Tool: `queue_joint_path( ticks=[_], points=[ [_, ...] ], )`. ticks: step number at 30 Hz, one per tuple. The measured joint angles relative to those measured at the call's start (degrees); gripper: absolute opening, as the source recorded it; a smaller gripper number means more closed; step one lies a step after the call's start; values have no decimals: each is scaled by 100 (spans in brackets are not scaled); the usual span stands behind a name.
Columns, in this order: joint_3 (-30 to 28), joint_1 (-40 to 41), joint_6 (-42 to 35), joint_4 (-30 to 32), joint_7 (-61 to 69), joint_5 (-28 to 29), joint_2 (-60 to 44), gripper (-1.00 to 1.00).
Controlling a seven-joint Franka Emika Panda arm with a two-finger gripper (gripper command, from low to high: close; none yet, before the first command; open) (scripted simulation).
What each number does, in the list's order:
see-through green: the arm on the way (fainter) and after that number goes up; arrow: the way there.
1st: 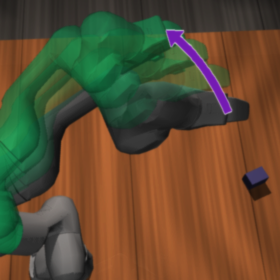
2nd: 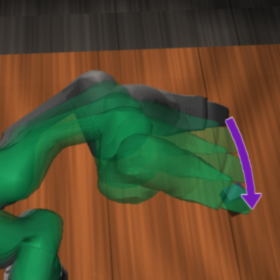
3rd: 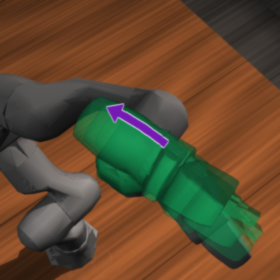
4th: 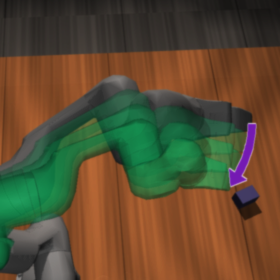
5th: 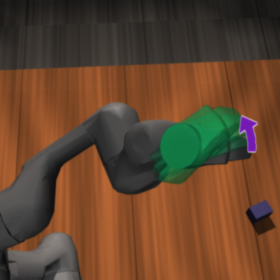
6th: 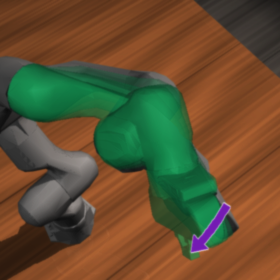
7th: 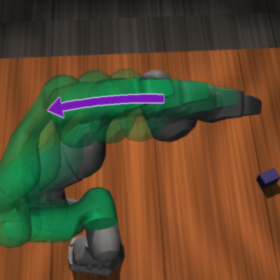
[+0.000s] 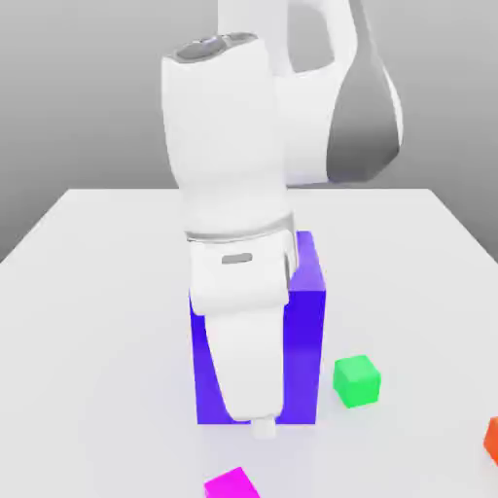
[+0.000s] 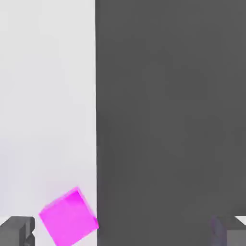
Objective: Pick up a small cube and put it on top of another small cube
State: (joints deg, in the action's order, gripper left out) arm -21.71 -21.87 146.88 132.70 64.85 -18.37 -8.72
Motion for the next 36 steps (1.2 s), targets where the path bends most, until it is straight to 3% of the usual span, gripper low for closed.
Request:
queue_joint_path(
  ticks=[11,15,16,23,28,36],
  points=[
    [287,350,545,55,2111,332,-1175,0],
    [708,692,1119,-118,2516,-16,-1956,0],
    [783,753,1212,-148,2567,-79,-2080,-100],
    [771,744,1192,-144,2566,-71,-2065,-100],
    [362,426,606,40,2121,374,-1219,-100],
    [-20,-269,540,428,556,1066,-324,-100]
  ],
)
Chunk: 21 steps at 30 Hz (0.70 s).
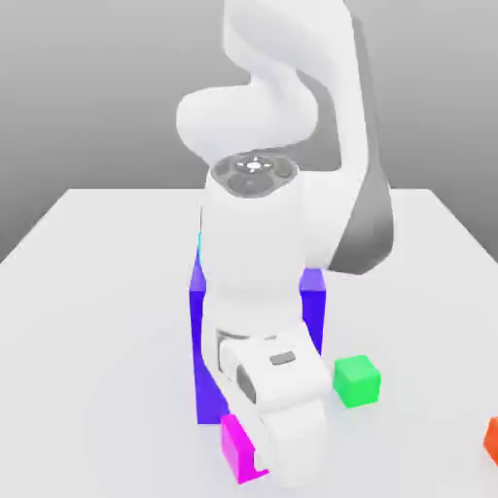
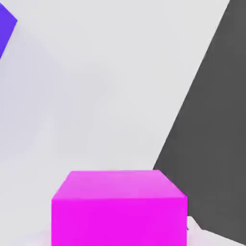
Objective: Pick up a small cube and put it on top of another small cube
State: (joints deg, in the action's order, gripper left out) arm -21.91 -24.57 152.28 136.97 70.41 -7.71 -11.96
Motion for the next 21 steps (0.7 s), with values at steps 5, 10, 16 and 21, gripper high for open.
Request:
queue_joint_path(
  ticks=[5,10,16,21],
  points=[
    [-60,-279,40,277,-1098,572,571,-100],
    [-32,-494,101,575,-2194,1153,1149,-100],
    [231,-613,151,1116,-3352,1740,1838,-100],
    [536,-679,253,1618,-4044,1908,2326,-100]
  ],
)
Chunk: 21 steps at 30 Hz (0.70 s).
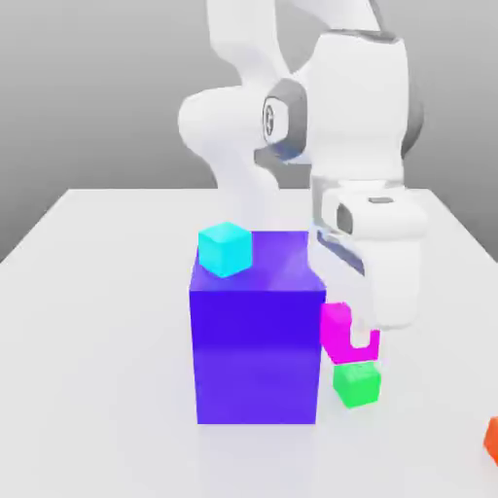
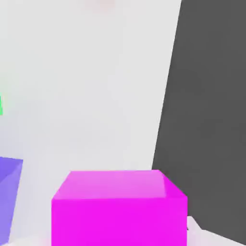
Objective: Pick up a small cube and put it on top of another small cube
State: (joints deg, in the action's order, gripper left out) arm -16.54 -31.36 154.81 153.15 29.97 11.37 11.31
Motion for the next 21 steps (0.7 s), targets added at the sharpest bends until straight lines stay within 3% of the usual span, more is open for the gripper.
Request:
queue_joint_path(
  ticks=[12,21],
  points=[
    [228,-739,-112,1028,493,-527,-18,-100],
    [161,-1109,162,964,1164,-1376,-587,-100]
  ],
)
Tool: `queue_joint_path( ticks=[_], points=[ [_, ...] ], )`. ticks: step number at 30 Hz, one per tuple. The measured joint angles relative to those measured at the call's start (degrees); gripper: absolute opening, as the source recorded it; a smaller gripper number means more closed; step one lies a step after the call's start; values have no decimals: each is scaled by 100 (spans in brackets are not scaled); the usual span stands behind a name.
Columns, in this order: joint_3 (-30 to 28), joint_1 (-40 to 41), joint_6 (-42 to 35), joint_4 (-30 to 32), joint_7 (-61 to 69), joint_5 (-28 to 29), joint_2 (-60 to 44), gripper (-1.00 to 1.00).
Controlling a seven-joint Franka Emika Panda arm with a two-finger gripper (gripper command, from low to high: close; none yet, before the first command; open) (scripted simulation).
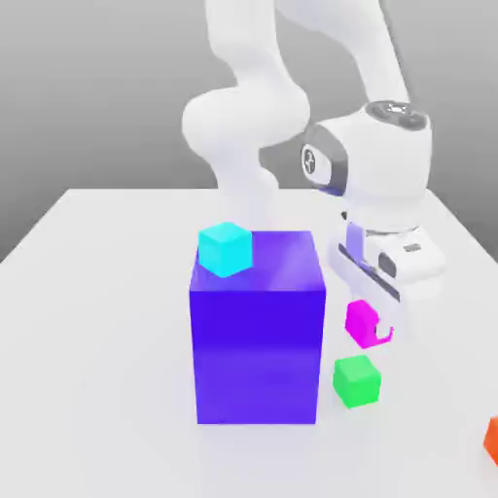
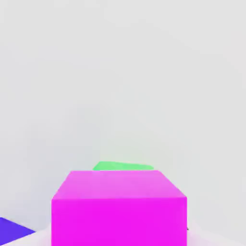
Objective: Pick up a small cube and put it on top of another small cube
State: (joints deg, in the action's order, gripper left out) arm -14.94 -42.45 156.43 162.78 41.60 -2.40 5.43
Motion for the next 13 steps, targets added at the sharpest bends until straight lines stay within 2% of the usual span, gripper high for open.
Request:
queue_joint_path(
  ticks=[7,12,13],
  points=[
    [15,-99,514,-20,325,-456,-526,-100],
    [-6,-97,992,26,346,-493,-923,-100],
    [-22,-104,1080,39,322,-462,-992,100]
  ],
)
